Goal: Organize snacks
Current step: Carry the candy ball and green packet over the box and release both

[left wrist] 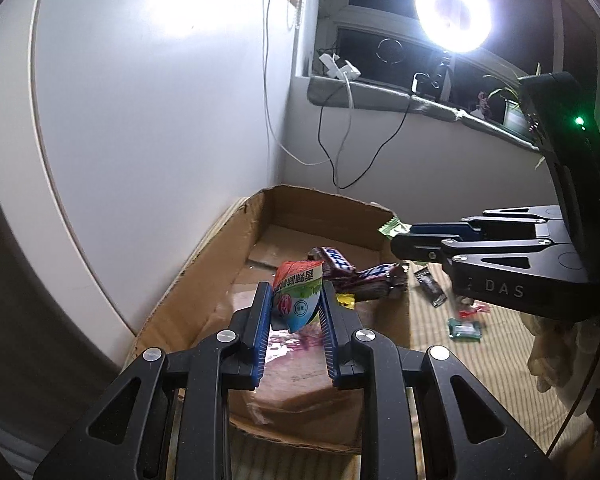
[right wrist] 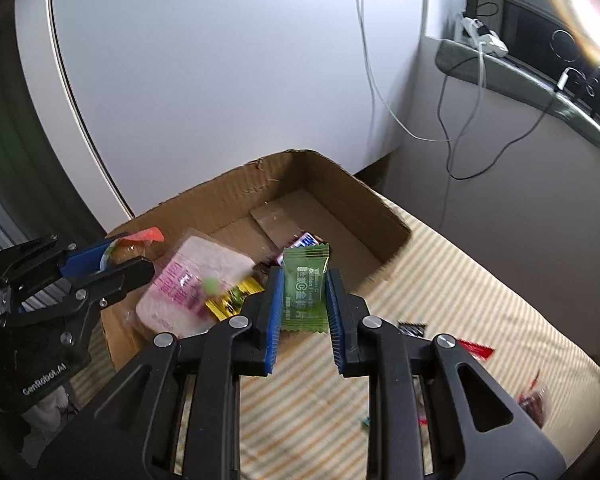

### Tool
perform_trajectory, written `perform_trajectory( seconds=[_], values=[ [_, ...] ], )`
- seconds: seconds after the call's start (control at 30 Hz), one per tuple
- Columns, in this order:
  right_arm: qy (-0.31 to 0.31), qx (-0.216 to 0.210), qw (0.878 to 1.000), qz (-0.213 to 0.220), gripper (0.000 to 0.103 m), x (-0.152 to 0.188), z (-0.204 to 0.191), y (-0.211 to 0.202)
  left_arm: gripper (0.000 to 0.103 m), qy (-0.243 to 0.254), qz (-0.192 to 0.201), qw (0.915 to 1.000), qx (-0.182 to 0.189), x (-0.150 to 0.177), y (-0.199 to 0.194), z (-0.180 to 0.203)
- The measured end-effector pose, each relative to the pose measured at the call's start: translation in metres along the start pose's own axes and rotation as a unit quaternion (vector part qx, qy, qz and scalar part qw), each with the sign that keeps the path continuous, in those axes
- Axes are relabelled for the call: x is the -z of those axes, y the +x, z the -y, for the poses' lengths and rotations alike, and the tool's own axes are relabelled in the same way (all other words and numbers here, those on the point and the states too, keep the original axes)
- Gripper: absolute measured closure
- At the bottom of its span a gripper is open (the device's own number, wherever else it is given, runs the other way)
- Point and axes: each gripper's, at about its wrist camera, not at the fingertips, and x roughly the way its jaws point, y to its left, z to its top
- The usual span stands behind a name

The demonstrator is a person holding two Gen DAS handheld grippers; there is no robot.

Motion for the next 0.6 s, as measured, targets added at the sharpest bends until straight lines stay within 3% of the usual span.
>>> perform_trajectory(
  seconds=[0.6],
  values=[
    [-0.003, -0.009, 1.0, -0.023, 0.081, -0.008, -0.008, 0.039, 0.081, -0.01, -0.014, 0.9998, -0.009, -0.001, 0.015, -0.013]
  ],
)
